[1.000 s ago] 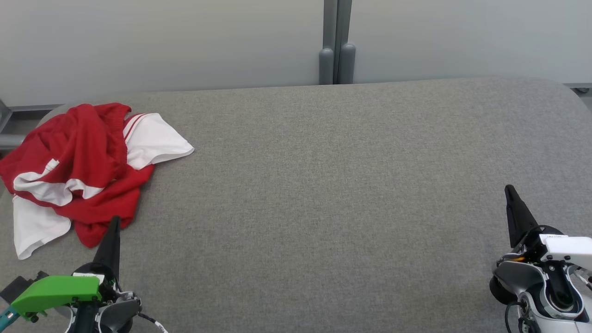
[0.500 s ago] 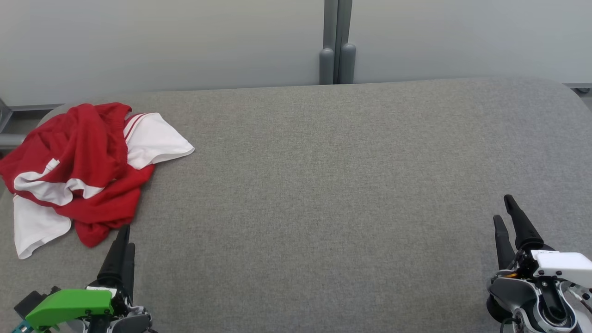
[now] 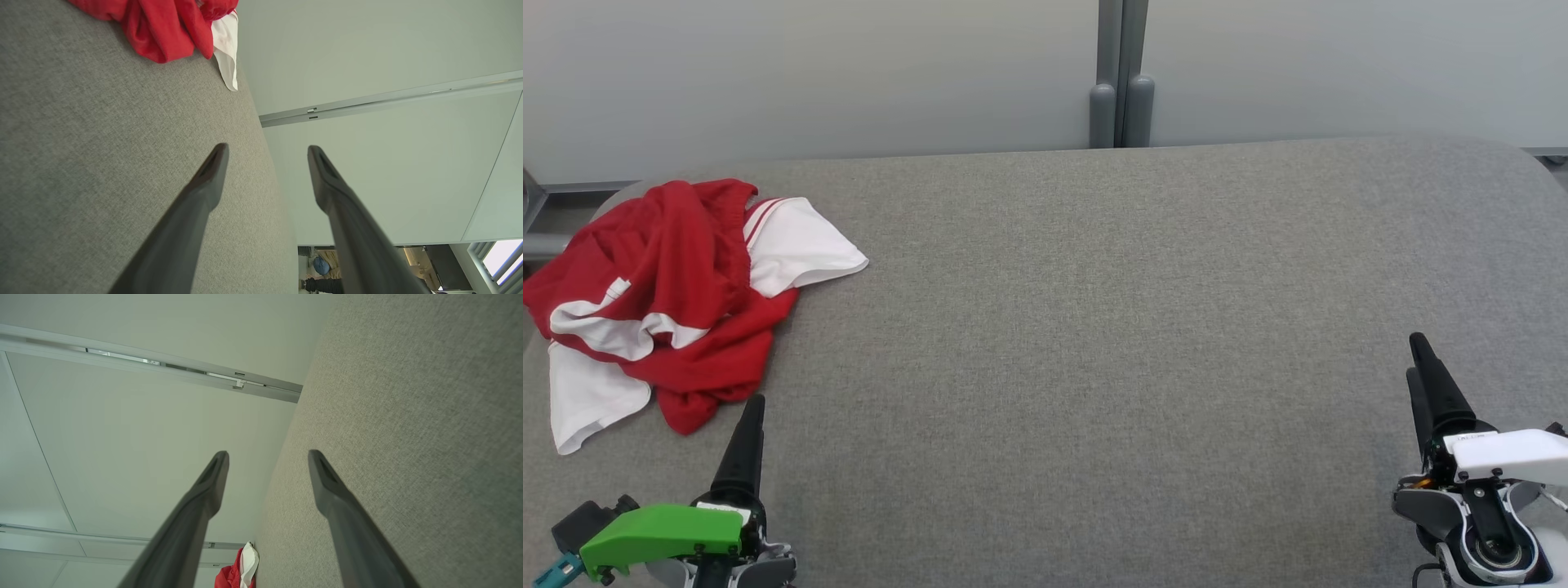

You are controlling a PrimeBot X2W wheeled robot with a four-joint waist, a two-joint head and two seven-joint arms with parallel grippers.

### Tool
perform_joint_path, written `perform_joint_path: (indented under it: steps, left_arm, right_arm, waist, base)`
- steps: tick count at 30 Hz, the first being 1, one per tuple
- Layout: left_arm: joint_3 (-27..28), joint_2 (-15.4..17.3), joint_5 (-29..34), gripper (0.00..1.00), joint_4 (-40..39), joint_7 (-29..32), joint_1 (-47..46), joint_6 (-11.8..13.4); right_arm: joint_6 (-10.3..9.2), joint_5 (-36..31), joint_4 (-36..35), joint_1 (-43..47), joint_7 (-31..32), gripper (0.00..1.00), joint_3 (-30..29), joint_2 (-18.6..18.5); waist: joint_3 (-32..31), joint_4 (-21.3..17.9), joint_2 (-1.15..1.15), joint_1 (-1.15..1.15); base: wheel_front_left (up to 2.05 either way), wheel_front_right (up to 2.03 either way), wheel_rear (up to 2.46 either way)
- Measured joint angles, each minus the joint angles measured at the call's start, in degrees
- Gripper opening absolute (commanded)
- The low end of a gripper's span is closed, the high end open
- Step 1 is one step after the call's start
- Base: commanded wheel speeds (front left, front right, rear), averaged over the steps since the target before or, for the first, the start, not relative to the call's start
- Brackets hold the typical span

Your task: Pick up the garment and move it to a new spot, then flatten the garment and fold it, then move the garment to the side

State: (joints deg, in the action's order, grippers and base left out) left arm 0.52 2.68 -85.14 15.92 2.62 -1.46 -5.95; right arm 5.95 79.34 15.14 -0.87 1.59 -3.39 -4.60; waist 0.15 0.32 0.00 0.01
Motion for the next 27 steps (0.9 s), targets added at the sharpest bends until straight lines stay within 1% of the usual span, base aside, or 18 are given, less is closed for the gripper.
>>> perform_joint_path:
  steps: [4,6,10,17,27]
  left_arm:
    - [-1.1,0.7,3.3,1.0,0.0,-1.3,0.0,0.0]
    - [-1.6,1.1,5.0,1.0,0.0,-2.2,0.0,0.0]
    - [-2.4,2.1,8.7,1.0,0.2,-2.9,0.0,0.0]
    - [-3.8,3.1,15.7,1.0,0.3,-4.3,-0.1,1.3]
    - [-4.4,3.6,26.1,1.0,-1.1,-6.3,-0.8,3.0]
  right_arm:
    - [-0.08,-4.5,-0.5,0.0,-0.6,1.0,0.7,-1.3]
    - [-1.03,-7.1,-0.7,0.0,-1.1,1.0,1.3,-1.7]
    - [-2.16,-11.8,-1.4,0.0,-1.9,1.0,2.2,-2.6]
    - [-4.37,-18.9,-2.9,0.0,-3.1,1.0,3.9,-2.9]
    - [-5.6,-28.1,-3.8,0.3,-5.1,1.0,6.2,-4.2]
  waist:
    - [0.0,0.0,0.0,0.0]
    - [0.0,0.0,0.0,0.0]
    - [0.1,0.0,0.0,0.0]
    - [0.1,-0.2,0.0,0.0]
    - [0.3,-0.5,0.0,0.0]
  base:
    - [0.0,0.0,0.0]
    - [0.0,0.0,0.0]
    - [0.0,0.0,0.0]
    - [0.0,0.0,0.0]
    - [0.0,0.0,0.0]
